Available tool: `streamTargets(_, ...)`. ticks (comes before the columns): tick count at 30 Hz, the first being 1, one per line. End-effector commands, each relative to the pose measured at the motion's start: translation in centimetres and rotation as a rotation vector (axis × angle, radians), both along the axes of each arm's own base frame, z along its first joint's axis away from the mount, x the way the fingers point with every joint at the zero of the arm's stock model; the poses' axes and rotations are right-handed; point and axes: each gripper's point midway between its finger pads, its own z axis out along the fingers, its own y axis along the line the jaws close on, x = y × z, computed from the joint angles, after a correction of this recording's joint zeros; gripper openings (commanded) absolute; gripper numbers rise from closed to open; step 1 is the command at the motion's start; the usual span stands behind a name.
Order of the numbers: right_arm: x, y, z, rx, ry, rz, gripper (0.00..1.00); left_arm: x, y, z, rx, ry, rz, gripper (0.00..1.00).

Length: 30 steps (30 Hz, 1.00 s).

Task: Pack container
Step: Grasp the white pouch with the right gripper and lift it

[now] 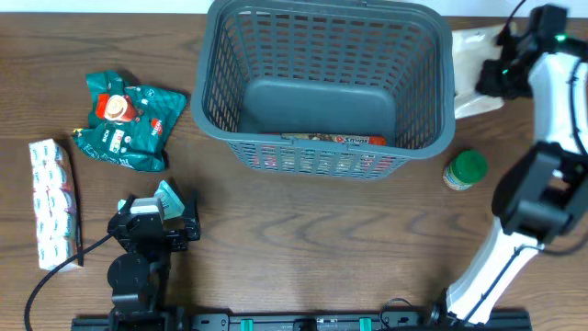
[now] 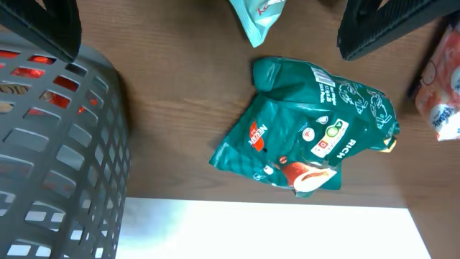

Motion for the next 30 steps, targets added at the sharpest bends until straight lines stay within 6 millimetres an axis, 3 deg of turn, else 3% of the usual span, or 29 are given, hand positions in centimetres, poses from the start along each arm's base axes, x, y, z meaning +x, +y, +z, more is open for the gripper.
streamTargets(1, -0.6, 0.0, 6.3, -0.054, -0.121, -0.018, 0.01, 0.0, -0.1, -1.2, 0.006, 0.025, -0.009, 0.99)
streamTargets(7, -2.4, 1.5, 15.1, -0.111, -0.306, 0.007, 0.01, 0.0, -0.1, -1.2, 0.006, 0.025, -0.008, 0.98)
streamTargets(12, -5.4, 3.1, 23.0, -0.160, -0.483, 0.030, 0.02, 0.0, -0.1, -1.2, 0.006, 0.025, -0.009, 0.99)
streamTargets(15, -7.7, 5.3, 27.6, -0.168, -0.606, 0.108, 0.02, 0.0, -0.1, -1.2, 0.006, 0.025, -0.009, 0.99)
streamTargets(19, -10.3, 8.3, 31.8, -0.167, -0.726, 0.210, 0.01, 0.0, -0.1, -1.2, 0.006, 0.025, -0.009, 0.99)
streamTargets(24, -12.7, 12.7, 34.0, -0.203, -0.790, 0.401, 0.01, 0.0, -0.1, -1.2, 0.006, 0.025, -0.009, 0.98)
streamTargets(30, -14.5, 20.5, 33.0, -0.081, -0.800, 0.787, 0.01, 0.0, -0.1, -1.2, 0.006, 0.025, -0.009, 0.99)
